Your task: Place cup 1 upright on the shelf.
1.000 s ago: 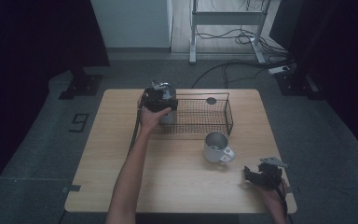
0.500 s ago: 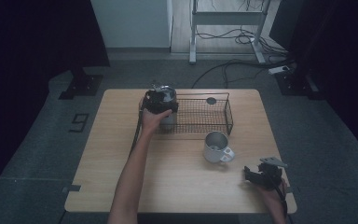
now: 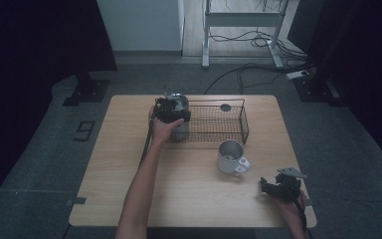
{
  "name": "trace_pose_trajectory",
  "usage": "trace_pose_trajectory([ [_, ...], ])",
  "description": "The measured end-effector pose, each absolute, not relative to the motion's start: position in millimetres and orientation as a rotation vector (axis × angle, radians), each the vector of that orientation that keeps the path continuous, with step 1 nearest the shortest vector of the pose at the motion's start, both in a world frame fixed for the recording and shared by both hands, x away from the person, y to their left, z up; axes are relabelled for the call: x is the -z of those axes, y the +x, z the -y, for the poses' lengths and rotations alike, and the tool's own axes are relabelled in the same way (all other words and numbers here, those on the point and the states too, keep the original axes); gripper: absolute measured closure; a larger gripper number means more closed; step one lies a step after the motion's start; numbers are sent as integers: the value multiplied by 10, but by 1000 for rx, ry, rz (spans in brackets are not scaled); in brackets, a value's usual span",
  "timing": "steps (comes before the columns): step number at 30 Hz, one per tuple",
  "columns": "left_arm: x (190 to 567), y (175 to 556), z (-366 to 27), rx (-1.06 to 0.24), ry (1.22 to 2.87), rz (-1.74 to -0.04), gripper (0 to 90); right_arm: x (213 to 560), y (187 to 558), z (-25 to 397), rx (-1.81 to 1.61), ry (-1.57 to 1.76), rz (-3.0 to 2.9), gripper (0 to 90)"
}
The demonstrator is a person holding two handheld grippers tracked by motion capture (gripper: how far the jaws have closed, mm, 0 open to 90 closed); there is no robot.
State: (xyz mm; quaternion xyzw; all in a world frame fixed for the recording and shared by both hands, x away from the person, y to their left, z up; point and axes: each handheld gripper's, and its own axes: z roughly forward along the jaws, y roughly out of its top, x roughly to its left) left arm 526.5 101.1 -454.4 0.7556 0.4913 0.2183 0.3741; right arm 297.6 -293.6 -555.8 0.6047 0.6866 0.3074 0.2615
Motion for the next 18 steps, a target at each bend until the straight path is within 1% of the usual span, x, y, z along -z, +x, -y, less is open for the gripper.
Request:
trace_pose_trajectory([
  [4, 4594, 5248, -988, -582, 1964, -1248, 38, 5558, 2977, 2936, -832, 1637, -1858, 126],
  [11, 4604, 5195, -990, -586, 1970, -1242, 35, 5558, 2976, 2936, -832, 1637, -1858, 126],
  [18, 4635, 5146, -1016, -597, 1935, -1248, 32, 5558, 2976, 2936, -832, 1636, -1859, 126],
])
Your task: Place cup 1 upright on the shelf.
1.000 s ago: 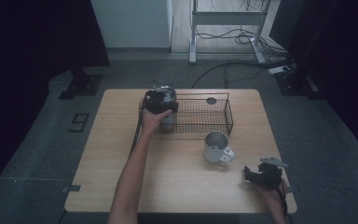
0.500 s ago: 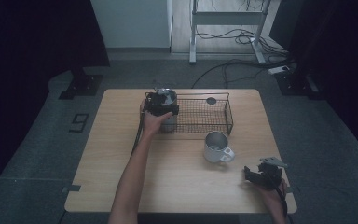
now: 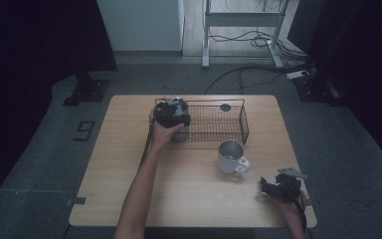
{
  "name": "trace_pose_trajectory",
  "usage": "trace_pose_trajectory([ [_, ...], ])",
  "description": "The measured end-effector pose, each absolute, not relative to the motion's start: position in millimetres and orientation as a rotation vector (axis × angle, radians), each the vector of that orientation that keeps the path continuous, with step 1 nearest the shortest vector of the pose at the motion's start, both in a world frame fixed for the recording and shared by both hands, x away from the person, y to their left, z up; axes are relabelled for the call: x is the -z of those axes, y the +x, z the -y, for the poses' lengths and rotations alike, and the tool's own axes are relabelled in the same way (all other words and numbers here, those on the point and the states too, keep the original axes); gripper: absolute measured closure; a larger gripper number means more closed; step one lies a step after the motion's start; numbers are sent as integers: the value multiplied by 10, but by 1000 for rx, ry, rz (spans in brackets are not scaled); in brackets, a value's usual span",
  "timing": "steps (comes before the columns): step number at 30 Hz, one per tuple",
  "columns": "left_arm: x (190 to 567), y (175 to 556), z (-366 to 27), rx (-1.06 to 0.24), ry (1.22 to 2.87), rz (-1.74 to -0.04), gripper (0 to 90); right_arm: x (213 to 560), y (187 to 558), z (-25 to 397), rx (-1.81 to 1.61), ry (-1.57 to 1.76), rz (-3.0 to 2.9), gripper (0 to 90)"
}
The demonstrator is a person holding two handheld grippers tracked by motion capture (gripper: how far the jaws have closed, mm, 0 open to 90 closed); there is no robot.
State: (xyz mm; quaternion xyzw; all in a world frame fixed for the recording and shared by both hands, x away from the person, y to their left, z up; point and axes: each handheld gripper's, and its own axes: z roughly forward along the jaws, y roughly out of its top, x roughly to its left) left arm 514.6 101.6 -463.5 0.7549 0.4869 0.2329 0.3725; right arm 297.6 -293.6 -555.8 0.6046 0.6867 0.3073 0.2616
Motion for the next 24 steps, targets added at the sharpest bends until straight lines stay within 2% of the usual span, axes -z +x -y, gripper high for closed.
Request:
trace_pose_trajectory([
  [12, 4493, 5042, -1076, -600, 1853, -1222, 1, 5558, 2976, 2936, -832, 1637, -1858, 126],
  [24, 4322, 4811, -1257, -609, 1843, -1174, 0, 5558, 2976, 2936, -831, 1637, -1858, 126],
])
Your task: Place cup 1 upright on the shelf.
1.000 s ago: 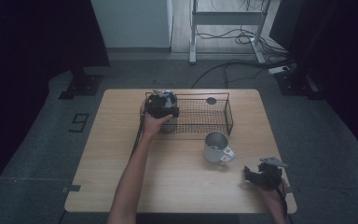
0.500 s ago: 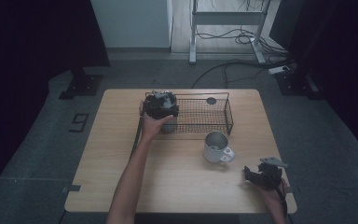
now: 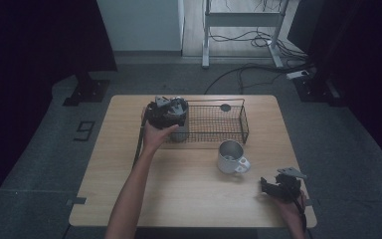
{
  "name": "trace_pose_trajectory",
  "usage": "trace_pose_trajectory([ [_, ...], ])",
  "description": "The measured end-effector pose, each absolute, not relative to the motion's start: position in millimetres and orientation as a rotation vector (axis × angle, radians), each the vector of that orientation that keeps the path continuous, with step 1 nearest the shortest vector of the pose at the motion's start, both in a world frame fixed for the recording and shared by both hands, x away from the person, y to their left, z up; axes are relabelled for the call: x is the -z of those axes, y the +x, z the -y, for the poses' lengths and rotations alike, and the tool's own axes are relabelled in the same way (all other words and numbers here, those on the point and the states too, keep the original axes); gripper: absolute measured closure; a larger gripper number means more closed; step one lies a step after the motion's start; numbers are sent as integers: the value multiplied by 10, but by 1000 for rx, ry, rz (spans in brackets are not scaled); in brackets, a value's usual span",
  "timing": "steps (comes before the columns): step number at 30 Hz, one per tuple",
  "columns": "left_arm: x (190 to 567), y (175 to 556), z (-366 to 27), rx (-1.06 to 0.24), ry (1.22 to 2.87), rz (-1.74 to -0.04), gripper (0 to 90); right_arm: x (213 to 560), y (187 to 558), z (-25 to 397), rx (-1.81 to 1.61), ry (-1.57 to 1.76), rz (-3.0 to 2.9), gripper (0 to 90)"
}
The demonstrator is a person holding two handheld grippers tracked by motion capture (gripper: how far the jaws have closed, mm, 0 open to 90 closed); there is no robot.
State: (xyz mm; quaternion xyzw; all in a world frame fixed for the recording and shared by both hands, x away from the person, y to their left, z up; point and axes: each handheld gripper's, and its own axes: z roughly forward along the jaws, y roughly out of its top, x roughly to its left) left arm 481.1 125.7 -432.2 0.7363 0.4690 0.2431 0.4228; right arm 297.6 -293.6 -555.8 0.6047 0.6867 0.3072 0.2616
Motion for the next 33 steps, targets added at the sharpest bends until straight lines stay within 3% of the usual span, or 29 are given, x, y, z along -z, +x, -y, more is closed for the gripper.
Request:
trace_pose_trajectory([
  [20, 4266, 4181, -1499, -564, 1867, -1096, 12, 5558, 2981, 2934, -834, 1633, -1861, 131],
  [33, 4319, 3809, -1586, -540, 1832, -1068, 67, 5556, 2980, 2932, -835, 1638, -1860, 131],
])
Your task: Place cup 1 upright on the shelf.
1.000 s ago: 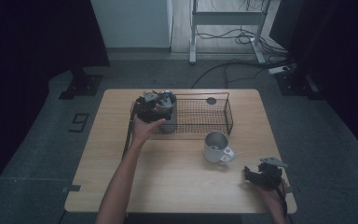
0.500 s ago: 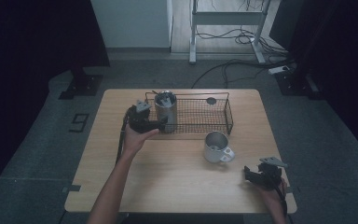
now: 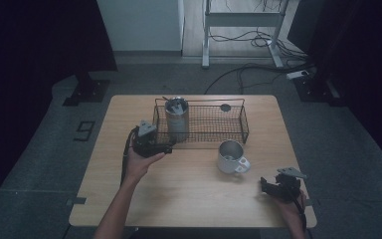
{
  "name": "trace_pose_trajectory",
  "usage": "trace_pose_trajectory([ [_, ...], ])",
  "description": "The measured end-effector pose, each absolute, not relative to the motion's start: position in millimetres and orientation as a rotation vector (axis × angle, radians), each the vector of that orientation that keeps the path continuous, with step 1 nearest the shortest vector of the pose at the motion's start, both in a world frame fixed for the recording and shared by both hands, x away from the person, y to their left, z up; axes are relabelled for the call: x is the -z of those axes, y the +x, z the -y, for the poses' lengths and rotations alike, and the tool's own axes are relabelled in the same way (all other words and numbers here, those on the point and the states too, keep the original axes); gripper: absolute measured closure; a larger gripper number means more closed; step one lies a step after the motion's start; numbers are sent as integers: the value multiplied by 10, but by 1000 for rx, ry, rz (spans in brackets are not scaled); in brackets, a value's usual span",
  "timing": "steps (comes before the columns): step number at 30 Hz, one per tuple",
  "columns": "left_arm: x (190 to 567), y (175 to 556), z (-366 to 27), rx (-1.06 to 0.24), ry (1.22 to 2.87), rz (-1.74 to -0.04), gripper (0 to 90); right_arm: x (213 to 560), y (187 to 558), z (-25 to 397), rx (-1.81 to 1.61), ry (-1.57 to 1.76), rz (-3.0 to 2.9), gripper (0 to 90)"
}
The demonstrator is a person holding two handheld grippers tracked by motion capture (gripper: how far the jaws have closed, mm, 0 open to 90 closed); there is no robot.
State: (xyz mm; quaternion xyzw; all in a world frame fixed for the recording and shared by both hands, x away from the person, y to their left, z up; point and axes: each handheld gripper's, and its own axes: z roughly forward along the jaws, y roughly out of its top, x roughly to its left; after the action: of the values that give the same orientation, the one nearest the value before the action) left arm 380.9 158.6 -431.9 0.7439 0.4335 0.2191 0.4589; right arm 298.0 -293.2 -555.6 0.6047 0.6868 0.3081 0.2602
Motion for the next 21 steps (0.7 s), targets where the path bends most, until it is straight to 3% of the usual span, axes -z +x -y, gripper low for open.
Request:
trace_pose_trajectory([
  [8, 4567, 3550, -1727, -491, 1840, -1100, 78, 5556, 2979, 2932, -834, 1638, -1860, 131],
  [21, 4849, 3244, -1925, -531, 1858, -1126, 99, 5557, 2976, 2932, -831, 1640, -1856, 129],
])
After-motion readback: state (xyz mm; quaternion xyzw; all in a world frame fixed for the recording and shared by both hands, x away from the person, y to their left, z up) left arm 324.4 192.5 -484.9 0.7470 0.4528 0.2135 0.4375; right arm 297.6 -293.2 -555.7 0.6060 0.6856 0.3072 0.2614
